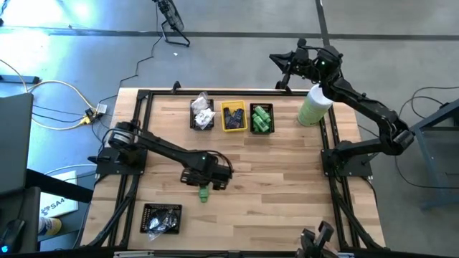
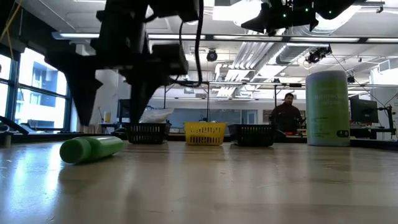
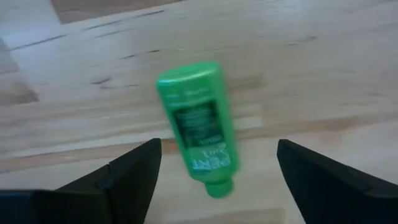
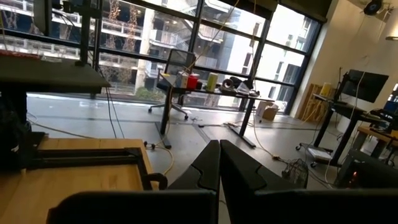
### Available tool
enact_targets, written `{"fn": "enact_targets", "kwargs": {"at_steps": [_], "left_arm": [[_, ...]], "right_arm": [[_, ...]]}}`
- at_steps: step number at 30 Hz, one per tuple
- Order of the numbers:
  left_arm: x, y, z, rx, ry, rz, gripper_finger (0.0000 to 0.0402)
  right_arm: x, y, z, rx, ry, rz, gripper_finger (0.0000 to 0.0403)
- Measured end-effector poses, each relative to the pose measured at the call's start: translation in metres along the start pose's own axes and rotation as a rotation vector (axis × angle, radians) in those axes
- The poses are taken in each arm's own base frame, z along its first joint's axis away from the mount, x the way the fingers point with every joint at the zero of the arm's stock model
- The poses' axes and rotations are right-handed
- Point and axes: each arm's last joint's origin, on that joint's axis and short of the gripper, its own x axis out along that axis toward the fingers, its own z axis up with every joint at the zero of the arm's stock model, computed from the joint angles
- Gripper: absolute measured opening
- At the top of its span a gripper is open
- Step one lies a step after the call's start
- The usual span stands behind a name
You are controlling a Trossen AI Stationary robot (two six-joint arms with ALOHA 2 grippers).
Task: Pick & Place Travel size toiletries
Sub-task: Put the green shampoo bottle into the top right black bin
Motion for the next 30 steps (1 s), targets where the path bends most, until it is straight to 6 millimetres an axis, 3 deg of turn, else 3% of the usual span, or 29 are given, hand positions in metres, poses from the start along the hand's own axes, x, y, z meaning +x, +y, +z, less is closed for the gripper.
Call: {"fn": "enact_targets", "kwargs": {"at_steps": [7,20,30], "left_arm": [[0.014,-0.008,0.001,-0.049,0.0,-0.016,0.0299],[0.019,-0.004,0.002,-0.066,-0.049,0.015,0.0298],[0.018,-0.002,0.002,0.095,-0.051,0.027,0.0298]], "right_arm": [[0.0,0.0,-0.002,0.003,0.019,0.004,0.0003],[0.0,0.001,-0.003,0.008,0.029,0.008,0.0003],[0.0,0.001,-0.003,0.01,0.031,0.008,0.0003]]}}
